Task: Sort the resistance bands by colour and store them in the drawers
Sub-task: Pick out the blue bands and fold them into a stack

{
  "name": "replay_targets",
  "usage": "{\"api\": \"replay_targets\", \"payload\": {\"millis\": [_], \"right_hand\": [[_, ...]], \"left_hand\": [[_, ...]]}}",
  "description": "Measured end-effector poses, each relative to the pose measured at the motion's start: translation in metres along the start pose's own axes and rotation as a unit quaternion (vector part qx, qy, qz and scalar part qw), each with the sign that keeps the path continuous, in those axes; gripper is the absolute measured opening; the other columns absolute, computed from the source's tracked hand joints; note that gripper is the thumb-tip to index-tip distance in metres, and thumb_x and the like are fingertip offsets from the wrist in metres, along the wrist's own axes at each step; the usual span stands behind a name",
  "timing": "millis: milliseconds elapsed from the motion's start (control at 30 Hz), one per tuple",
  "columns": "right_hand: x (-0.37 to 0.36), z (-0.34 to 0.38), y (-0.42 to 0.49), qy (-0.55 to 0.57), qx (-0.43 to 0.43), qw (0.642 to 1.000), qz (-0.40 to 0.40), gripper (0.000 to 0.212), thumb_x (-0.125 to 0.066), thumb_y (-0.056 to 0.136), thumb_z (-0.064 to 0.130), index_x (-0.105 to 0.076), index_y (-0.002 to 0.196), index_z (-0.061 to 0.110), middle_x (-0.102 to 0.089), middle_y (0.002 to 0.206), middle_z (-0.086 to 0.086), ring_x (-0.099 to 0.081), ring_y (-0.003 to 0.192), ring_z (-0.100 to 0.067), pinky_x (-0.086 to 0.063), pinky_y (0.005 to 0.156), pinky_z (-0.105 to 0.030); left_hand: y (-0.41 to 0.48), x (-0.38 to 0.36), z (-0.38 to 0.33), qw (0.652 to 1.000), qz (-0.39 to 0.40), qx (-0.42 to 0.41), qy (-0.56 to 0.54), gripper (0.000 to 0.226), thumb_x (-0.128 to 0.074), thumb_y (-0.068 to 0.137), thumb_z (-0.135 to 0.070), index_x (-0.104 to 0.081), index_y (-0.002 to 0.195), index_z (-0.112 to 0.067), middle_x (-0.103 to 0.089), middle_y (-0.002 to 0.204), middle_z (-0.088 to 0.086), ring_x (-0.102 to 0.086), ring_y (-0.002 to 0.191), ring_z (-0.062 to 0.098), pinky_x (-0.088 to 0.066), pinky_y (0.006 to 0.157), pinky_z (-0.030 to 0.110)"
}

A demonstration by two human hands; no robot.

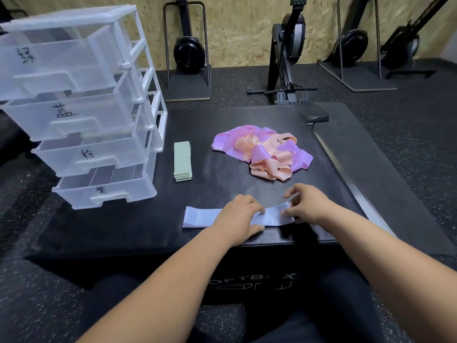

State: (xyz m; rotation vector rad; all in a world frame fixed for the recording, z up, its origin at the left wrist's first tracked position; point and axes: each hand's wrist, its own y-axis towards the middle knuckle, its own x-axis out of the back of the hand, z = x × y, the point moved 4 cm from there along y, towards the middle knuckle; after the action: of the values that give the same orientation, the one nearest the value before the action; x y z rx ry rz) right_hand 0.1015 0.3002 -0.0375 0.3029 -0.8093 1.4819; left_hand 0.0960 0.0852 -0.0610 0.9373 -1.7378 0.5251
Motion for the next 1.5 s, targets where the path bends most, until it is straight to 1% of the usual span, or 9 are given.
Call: {"api": "replay_targets", "payload": {"millis": [133,233,367,467,600,767,1233,1367,1500], "right_hand": [[-0.003,0.016,-0.009,0.19,-0.017,0.981,0.043,0.044,-0.089,0.079,0.005,-0.066,0.116,0.01,-0.063,0.091,-0.014,-0.064,0.07,-0.022,-0.064,0.071,-0.038],[-0.012,0.035,-0.015,0.248,0.004,0.967,0.055,0.053,-0.095,0.076,0.017,-0.067,0.12,0.012,-0.068,0.094,-0.014,-0.07,0.075,-0.02,-0.065,0.079,-0.038],[-0.031,0.064,-0.026,0.221,0.076,0.968,0.087,0.059,-0.093,0.076,0.009,-0.063,0.127,0.014,-0.077,0.099,-0.011,-0.076,0.083,-0.019,-0.064,0.083,-0.033],[-0.038,0.078,-0.029,0.18,0.116,0.971,0.109,0.06,-0.088,0.078,0.0,-0.06,0.13,0.013,-0.08,0.105,-0.006,-0.078,0.091,-0.02,-0.06,0.083,-0.026],[-0.044,0.087,-0.027,0.073,0.181,0.98,0.035,0.063,-0.094,0.072,0.011,-0.063,0.126,0.022,-0.074,0.109,-0.001,-0.068,0.085,-0.013,-0.058,0.082,-0.025],[-0.077,0.088,-0.019,-0.125,0.237,0.961,0.066,0.108,-0.095,0.064,0.044,-0.039,0.156,0.037,-0.057,0.14,0.014,-0.054,0.127,-0.007,-0.047,0.106,-0.032],[-0.129,0.095,0.0,-0.218,0.299,0.929,0.027,0.075,-0.086,0.079,0.046,-0.05,0.145,0.04,-0.063,0.136,0.015,-0.057,0.12,-0.015,-0.05,0.096,-0.033],[-0.133,0.096,-0.001,-0.237,0.32,0.918,0.011,0.067,-0.084,0.08,0.049,-0.051,0.138,0.042,-0.066,0.12,0.012,-0.057,0.112,-0.017,-0.051,0.088,-0.036],[-0.135,0.095,0.0,-0.275,0.356,0.893,0.011,0.05,-0.078,0.084,0.056,-0.056,0.127,0.045,-0.062,0.114,0.018,-0.055,0.109,-0.016,-0.05,0.084,-0.033]], "left_hand": [[0.0,0.018,-0.003,0.974,-0.088,0.094,-0.188,0.022,-0.074,0.096,-0.034,-0.074,0.116,-0.025,-0.069,0.111,-0.005,-0.06,0.101,0.01,-0.048,0.092,0.024],[0.0,0.026,-0.003,0.881,-0.07,0.198,-0.424,0.013,-0.066,0.102,-0.032,-0.073,0.102,-0.021,-0.077,0.094,0.0,-0.073,0.082,0.014,-0.062,0.083,0.032],[-0.009,0.041,0.011,0.827,-0.08,0.267,-0.488,0.036,-0.071,0.098,-0.045,-0.073,0.082,-0.012,-0.071,0.079,0.001,-0.069,0.076,0.017,-0.064,0.081,0.036],[-0.022,0.046,0.023,0.792,-0.091,0.291,-0.529,0.017,-0.081,0.091,-0.015,-0.078,0.101,-0.002,-0.08,0.098,0.016,-0.074,0.081,0.016,-0.065,0.077,0.029],[-0.032,0.054,0.04,0.794,-0.122,0.317,-0.504,0.015,-0.077,0.086,0.0,-0.079,0.097,-0.009,-0.076,0.086,0.007,-0.071,0.079,0.015,-0.065,0.076,0.029],[-0.043,0.076,0.06,0.787,-0.143,0.331,-0.5,0.021,-0.074,0.085,-0.002,-0.078,0.105,-0.01,-0.075,0.091,0.003,-0.069,0.07,0.006,-0.056,0.06,0.017],[-0.117,0.079,0.157,0.772,-0.223,0.432,-0.409,0.019,-0.074,0.081,-0.017,-0.074,0.098,-0.026,-0.074,0.103,0.001,-0.072,0.096,0.021,-0.062,0.092,0.043],[-0.126,0.073,0.162,0.804,-0.208,0.435,-0.348,0.024,-0.074,0.084,-0.018,-0.069,0.106,-0.026,-0.071,0.105,-0.001,-0.067,0.091,0.017,-0.056,0.083,0.033],[-0.12,0.072,0.159,0.891,-0.142,0.38,-0.203,0.035,-0.072,0.087,-0.023,-0.062,0.121,-0.022,-0.064,0.116,-0.001,-0.061,0.106,0.021,-0.049,0.091,0.034]]}}
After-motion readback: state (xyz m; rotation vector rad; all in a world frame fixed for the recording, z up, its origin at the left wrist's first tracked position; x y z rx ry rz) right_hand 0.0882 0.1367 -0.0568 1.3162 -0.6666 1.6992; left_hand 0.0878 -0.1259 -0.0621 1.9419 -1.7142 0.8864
